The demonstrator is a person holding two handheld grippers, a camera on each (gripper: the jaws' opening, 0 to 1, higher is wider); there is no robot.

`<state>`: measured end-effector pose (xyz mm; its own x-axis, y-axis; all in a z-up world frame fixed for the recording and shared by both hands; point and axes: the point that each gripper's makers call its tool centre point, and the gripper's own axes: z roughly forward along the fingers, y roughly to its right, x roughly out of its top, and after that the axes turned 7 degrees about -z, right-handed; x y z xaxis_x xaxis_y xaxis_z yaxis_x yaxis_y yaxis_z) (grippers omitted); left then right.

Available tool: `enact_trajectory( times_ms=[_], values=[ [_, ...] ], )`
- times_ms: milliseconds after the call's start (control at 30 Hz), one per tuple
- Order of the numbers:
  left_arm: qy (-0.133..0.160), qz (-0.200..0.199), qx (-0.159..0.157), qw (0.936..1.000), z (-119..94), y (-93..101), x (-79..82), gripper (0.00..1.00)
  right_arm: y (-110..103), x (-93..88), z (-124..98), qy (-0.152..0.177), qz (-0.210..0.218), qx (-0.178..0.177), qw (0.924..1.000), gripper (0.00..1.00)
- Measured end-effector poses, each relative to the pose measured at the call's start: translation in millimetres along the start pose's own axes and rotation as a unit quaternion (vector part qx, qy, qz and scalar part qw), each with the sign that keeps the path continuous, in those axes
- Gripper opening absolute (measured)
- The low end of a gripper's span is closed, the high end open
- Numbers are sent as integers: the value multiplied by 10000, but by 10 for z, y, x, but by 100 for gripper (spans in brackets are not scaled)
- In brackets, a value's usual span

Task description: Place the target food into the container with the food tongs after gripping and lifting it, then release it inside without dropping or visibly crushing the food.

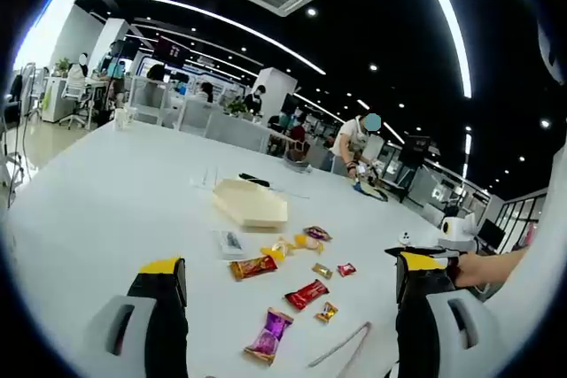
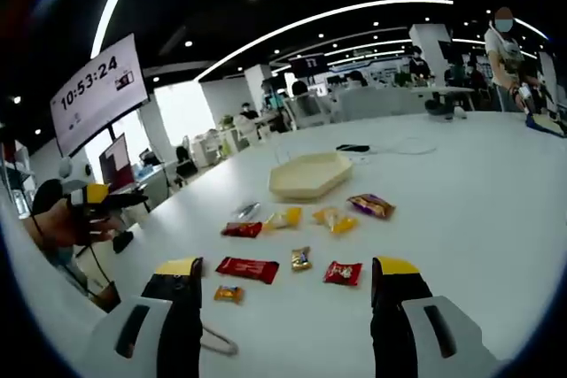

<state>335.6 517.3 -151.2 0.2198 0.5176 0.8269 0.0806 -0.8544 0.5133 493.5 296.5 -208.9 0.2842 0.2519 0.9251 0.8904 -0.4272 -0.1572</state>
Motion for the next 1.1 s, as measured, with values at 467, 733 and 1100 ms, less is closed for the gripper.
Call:
enact_trajectory(
  times_ms=[467,733,1100],
  values=[
    [-7,-16,-6,10000,-64,-33,-59,99,-59,-30,-8,-27,-52,47,10000,79],
    [23,33,18,10000,-54,-52,-62,99,-8,-13,-43,19,-10,-25,10000,79],
    [-285,262,89,9992,-31,-87,-61,99,38,13,-25,204,300,-67,9993,79]
  ],
)
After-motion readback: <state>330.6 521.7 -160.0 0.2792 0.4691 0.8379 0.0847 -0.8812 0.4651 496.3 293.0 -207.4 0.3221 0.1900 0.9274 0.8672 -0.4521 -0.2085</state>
